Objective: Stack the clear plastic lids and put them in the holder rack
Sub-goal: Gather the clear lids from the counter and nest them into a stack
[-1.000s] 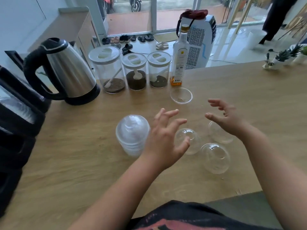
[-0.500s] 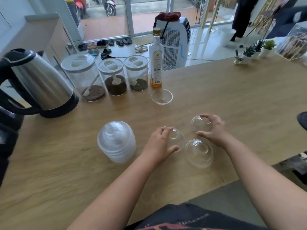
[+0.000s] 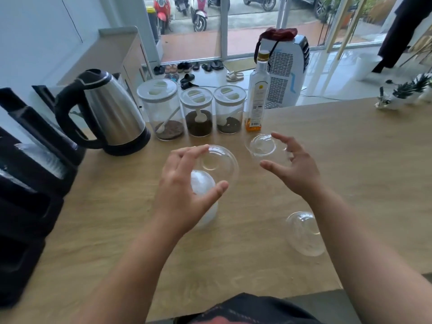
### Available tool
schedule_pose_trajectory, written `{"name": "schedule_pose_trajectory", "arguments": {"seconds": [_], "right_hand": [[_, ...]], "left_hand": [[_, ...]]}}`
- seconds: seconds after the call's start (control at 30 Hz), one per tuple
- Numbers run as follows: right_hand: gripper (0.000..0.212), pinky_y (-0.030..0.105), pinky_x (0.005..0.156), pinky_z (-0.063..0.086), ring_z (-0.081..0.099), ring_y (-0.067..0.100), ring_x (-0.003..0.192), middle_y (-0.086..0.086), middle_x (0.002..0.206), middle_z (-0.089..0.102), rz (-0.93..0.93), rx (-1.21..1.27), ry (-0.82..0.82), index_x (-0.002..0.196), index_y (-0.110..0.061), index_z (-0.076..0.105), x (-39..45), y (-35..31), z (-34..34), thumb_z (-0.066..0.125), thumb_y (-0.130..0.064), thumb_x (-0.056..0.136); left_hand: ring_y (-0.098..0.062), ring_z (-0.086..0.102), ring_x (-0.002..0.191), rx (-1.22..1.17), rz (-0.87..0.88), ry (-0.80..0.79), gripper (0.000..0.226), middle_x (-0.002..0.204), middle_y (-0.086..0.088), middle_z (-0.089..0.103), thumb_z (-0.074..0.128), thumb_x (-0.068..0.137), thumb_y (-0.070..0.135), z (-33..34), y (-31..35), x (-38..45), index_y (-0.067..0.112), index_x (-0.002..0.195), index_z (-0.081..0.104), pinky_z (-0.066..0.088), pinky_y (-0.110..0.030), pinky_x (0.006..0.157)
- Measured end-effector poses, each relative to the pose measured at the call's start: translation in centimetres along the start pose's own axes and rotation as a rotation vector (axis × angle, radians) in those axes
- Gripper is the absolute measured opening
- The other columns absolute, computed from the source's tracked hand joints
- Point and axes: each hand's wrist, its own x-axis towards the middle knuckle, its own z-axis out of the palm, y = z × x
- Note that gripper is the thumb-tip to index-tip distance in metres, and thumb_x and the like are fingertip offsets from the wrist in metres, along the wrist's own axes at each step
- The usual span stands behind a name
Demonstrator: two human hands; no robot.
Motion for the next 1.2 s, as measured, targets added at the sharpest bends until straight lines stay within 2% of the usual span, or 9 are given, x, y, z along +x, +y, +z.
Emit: {"name": "schedule_pose_trajectory", "arguments": {"seconds": [0.13, 0.3, 0.43, 0.67, 0.77, 0.87, 0.97, 1.07, 1.2], "right_hand": [[0.067, 0.047, 0.103, 0.045, 0.051, 0.016, 0.119, -0.009, 0.128, 0.054, -0.100, 0.057, -0.068, 0.125, -0.062, 0.046, 0.4, -3.2, 1.9, 0.075, -0.058, 0.065], [0.069, 0.033, 0.101, 0.045, 0.050, 0.007, 0.121, -0.015, 0.133, 0.054, -0.185, 0.147, -0.124, 0.129, -0.053, 0.049, 0.2, -6.4, 2.8, 0.084, -0.041, 0.070], [0.074, 0.029, 0.098, 0.044, 0.050, -0.003, 0.120, -0.019, 0.133, 0.053, -0.225, 0.190, -0.133, 0.131, -0.047, 0.051, 0.0, -7.9, 2.8, 0.085, -0.040, 0.066], [0.078, 0.038, 0.101, 0.046, 0.048, 0.012, 0.122, -0.012, 0.132, 0.054, -0.214, 0.117, -0.282, 0.123, -0.056, 0.047, -0.1, -8.7, 3.4, 0.081, -0.064, 0.054], [0.077, 0.030, 0.101, 0.039, 0.040, 0.011, 0.126, -0.026, 0.127, 0.052, -0.270, 0.048, -0.391, 0.128, -0.055, 0.048, -0.4, -9.5, 4.2, 0.079, -0.060, 0.057], [0.079, 0.016, 0.096, 0.031, 0.033, 0.010, 0.124, -0.022, 0.131, 0.051, -0.312, -0.032, -0.480, 0.133, -0.052, 0.046, -0.8, -10.3, 5.5, 0.081, -0.055, 0.062], [0.080, 0.027, 0.103, 0.031, 0.031, 0.011, 0.124, -0.021, 0.132, 0.048, -0.308, -0.054, -0.532, 0.132, -0.054, 0.046, -0.8, -10.3, 7.2, 0.080, -0.059, 0.061], [0.080, 0.040, 0.110, 0.031, 0.029, 0.012, 0.127, -0.022, 0.132, 0.047, -0.299, -0.094, -0.572, 0.134, -0.052, 0.045, -0.9, -9.9, 8.3, 0.080, -0.059, 0.062], [0.081, 0.046, 0.112, 0.029, 0.027, 0.011, 0.129, -0.024, 0.135, 0.043, -0.292, -0.126, -0.627, 0.135, -0.054, 0.043, -1.4, -8.9, 8.9, 0.079, -0.061, 0.063]], "left_hand": [[-0.002, 0.046, 0.116, 0.007, -0.127, 0.012, 0.070, 0.128, 0.012, 0.047, 0.082, 0.072, 0.046, -1.4, -3.0, -0.7, 0.037, 0.134, 0.051, 0.034, -0.013, 0.092], [-0.006, 0.050, 0.120, -0.057, -0.169, -0.061, 0.072, 0.128, 0.012, 0.048, 0.081, 0.067, 0.055, -0.5, -5.7, -1.4, 0.041, 0.132, 0.053, 0.044, -0.032, 0.102], [-0.008, 0.049, 0.122, -0.089, -0.208, -0.106, 0.080, 0.131, 0.016, 0.046, 0.074, 0.063, 0.067, 0.4, -6.7, -1.8, 0.045, 0.134, 0.048, 0.047, -0.041, 0.103], [-0.007, 0.047, 0.124, -0.124, -0.241, -0.092, 0.090, 0.134, 0.016, 0.045, 0.077, 0.063, 0.067, 0.7, -6.9, -2.1, 0.037, 0.142, 0.043, 0.046, -0.041, 0.106], [-0.004, 0.042, 0.132, -0.189, -0.277, -0.095, 0.110, 0.142, 0.019, 0.040, 0.080, 0.055, 0.071, 0.5, -6.6, -2.4, 0.037, 0.148, 0.031, 0.040, -0.035, 0.109], [0.002, 0.034, 0.137, -0.257, -0.290, -0.081, 0.126, 0.149, 0.022, 0.033, 0.084, 0.044, 0.072, -0.1, -6.6, -3.0, 0.045, 0.150, 0.020, 0.032, -0.024, 0.107], [0.004, 0.030, 0.139, -0.272, -0.298, -0.076, 0.133, 0.149, 0.024, 0.032, 0.086, 0.038, 0.071, -0.7, -6.8, -3.6, 0.046, 0.150, 0.019, 0.028, -0.019, 0.105], [0.002, 0.032, 0.139, -0.256, -0.306, -0.067, 0.133, 0.148, 0.026, 0.033, 0.086, 0.036, 0.072, -1.0, -7.2, -4.2, 0.045, 0.150, 0.021, 0.030, -0.025, 0.110], [0.001, 0.032, 0.140, -0.241, -0.298, -0.052, 0.130, 0.149, 0.023, 0.034, 0.084, 0.039, 0.074, -1.4, -7.4, -4.5, 0.043, 0.151, 0.024, 0.031, -0.030, 0.113]]}}
